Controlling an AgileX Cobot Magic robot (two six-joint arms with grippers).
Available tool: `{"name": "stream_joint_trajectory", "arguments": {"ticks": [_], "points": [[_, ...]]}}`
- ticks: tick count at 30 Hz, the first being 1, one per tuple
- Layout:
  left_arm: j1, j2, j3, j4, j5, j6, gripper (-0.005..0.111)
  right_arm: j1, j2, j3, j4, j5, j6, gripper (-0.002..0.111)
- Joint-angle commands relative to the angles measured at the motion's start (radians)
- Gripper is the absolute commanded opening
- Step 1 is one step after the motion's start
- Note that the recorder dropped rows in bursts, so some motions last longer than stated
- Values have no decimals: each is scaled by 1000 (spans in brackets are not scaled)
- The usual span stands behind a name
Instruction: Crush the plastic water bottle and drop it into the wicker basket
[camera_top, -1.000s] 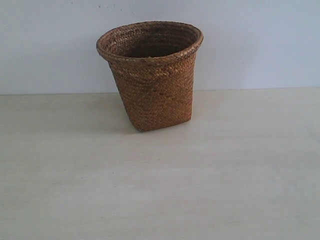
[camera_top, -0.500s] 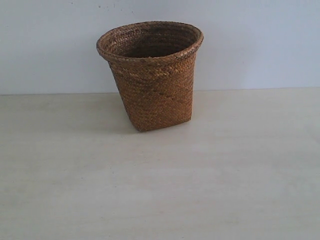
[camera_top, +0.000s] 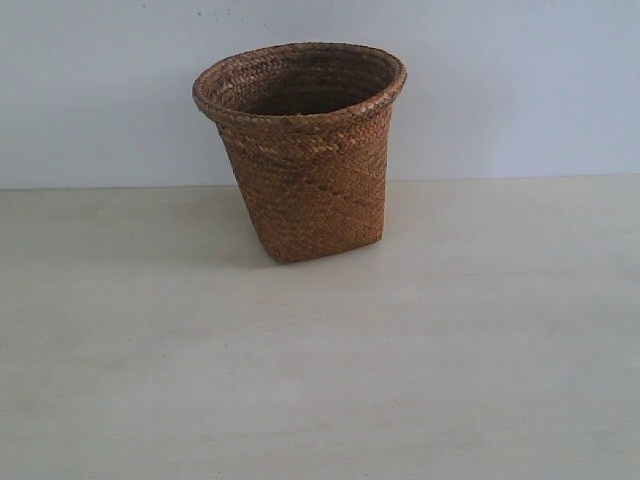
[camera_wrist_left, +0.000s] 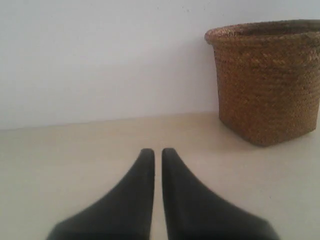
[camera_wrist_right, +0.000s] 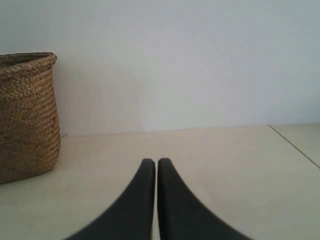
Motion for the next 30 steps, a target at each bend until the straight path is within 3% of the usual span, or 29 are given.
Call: {"name": "stream_joint_trajectory", "arguments": {"ticks": [1, 30], "points": [[7, -4, 4, 4, 90, -13, 4, -3, -5, 6, 2, 1, 1, 0], [7, -4, 4, 2, 130, -19, 4, -3, -5, 6, 2, 1, 1, 0]]}}
